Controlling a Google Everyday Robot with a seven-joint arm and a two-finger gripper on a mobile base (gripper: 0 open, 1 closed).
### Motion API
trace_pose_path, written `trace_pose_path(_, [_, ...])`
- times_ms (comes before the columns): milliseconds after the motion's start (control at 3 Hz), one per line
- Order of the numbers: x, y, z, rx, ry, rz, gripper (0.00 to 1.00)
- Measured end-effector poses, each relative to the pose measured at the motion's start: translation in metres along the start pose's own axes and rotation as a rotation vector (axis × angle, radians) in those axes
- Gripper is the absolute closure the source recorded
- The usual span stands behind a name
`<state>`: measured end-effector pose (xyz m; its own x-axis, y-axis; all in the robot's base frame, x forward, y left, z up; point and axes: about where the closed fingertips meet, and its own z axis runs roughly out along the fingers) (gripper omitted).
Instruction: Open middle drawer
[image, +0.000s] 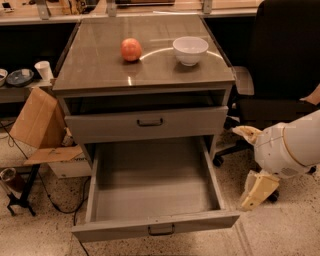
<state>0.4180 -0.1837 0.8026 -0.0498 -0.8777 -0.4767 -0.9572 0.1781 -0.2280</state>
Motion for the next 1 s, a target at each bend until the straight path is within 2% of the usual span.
trace_pose_path(333, [0.009,0.003,0.014,-0.026,0.006,0.008,0.0])
trace_pose_path(667, [0.036,0.026,0.07,-0.089,-0.007,0.014,0.0])
trace_pose_path(1000, [0.076,0.051,0.123,-0.123,-0.024,0.073,0.0])
